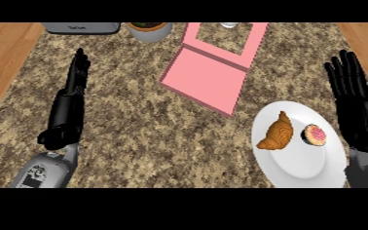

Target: Pick the cupcake from the plate and place it in the cardboard box

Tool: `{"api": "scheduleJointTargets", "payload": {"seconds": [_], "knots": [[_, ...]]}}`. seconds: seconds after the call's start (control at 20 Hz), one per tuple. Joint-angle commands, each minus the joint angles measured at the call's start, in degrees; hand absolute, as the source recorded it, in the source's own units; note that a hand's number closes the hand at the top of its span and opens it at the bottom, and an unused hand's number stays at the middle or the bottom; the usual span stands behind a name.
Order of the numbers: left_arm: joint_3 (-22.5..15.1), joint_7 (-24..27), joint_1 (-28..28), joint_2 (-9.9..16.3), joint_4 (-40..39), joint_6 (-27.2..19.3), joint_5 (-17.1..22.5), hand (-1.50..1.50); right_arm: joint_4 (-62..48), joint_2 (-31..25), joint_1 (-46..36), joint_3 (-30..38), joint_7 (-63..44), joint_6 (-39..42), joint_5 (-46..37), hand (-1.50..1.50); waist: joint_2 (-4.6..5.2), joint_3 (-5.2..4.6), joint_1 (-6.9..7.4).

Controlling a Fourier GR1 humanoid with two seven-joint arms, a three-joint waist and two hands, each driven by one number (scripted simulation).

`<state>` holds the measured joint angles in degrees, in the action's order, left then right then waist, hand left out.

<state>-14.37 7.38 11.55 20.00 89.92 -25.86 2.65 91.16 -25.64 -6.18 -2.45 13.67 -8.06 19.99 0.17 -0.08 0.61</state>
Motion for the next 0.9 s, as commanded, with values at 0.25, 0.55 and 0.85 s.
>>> {"api": "scheduleJointTargets", "payload": {"seconds": [0.25,0.55,0.85], "knots": [[0.56,-7.63,-5.56,5.46,-5.51,4.55,0.24,0.0,-1.48,-4.37,-8.83,-2.62,4.71,28.71,12.77,-1.5,0.66,0.43,2.78],[-0.22,-9.6,-11.19,5.45,-2.9,8.13,3.04,0.0,-25.14,-3.84,-4.89,1.91,19.13,22.86,-0.35,-1.5,0.3,0.29,1.38],[0.81,-10.19,-10.01,5.2,-3.57,8.25,1.71,0.0,-34.65,-13.3,-10.86,-0.88,29.92,30.83,-13.58,-1.5,0.26,0.2,0.98]]}}
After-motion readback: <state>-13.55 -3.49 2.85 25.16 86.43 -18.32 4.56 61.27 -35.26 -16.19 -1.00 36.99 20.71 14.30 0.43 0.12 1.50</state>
